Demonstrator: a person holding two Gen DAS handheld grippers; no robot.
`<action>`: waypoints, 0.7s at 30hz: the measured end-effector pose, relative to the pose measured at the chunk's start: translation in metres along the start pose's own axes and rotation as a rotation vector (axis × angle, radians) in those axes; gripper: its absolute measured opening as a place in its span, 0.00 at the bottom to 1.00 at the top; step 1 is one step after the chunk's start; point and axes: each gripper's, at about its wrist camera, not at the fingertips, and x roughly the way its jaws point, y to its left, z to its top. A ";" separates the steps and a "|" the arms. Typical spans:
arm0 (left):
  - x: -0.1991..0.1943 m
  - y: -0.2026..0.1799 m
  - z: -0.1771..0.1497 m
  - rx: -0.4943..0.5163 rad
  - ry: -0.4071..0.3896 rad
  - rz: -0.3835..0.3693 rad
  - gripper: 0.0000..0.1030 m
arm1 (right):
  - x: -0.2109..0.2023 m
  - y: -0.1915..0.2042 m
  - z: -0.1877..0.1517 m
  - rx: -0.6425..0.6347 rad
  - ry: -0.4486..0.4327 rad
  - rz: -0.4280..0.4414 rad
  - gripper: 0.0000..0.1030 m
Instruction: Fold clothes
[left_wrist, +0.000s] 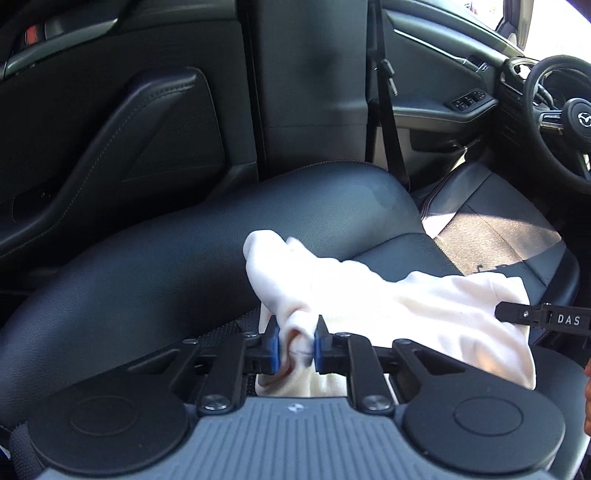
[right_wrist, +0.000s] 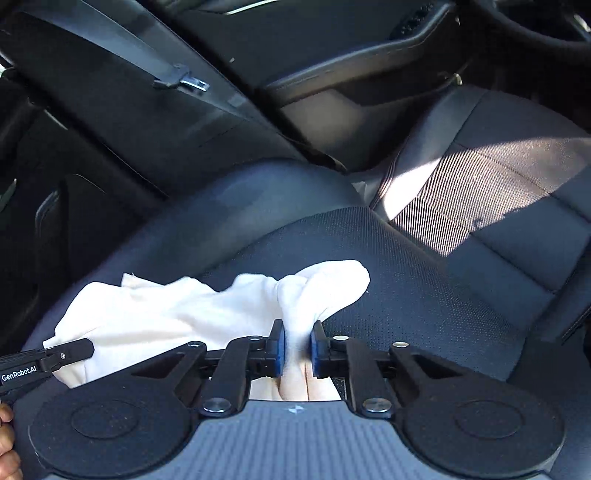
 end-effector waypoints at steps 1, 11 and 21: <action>-0.007 -0.001 0.000 0.005 -0.011 -0.008 0.15 | -0.007 0.004 0.001 -0.011 -0.013 -0.001 0.14; -0.073 -0.003 0.009 0.023 -0.104 -0.052 0.15 | -0.074 0.042 0.008 -0.100 -0.122 0.003 0.14; -0.114 -0.005 0.013 0.034 -0.173 -0.061 0.15 | -0.118 0.060 0.006 -0.136 -0.197 -0.007 0.14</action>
